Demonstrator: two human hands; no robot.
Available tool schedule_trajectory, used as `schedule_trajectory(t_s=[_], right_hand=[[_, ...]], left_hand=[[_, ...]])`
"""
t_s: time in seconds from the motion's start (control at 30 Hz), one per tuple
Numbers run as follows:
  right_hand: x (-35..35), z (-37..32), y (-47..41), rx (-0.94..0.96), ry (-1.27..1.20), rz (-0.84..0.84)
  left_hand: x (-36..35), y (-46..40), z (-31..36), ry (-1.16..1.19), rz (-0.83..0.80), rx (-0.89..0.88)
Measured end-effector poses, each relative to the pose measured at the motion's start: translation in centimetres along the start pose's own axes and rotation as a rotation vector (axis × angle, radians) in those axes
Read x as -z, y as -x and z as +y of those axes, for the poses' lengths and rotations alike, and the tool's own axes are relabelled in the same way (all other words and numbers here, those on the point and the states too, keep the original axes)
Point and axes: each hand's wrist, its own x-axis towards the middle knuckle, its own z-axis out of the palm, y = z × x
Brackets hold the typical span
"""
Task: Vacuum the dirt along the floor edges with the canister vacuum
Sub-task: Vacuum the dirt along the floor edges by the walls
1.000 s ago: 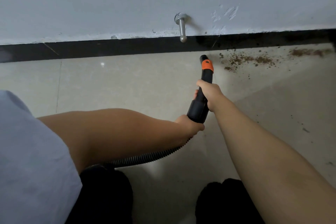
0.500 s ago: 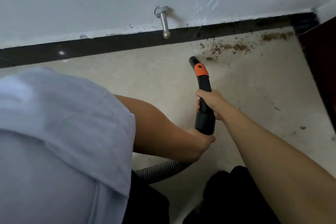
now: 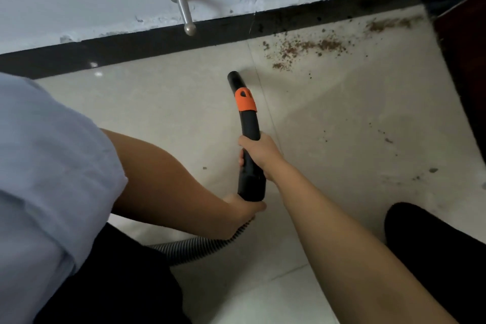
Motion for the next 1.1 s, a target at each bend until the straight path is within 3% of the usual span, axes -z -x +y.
schedule_trajectory(t_s=[0.73,0.97,1.1], right_hand=[[14.6,-0.4,0.4,-0.097,0.123,-0.222],[13.8,4.0,0.9,0.018,0.289,-0.387],[14.5,6.6,3.5,-0.008,0.361,-0.409]], left_hand=[[-16.6,5.3,7.7,0.284,0.366,-0.038],[-19.9,3.1,3.8,0.492,0.384,0.055],[-22.8,4.7,1.4,0.511,0.360,0.048]])
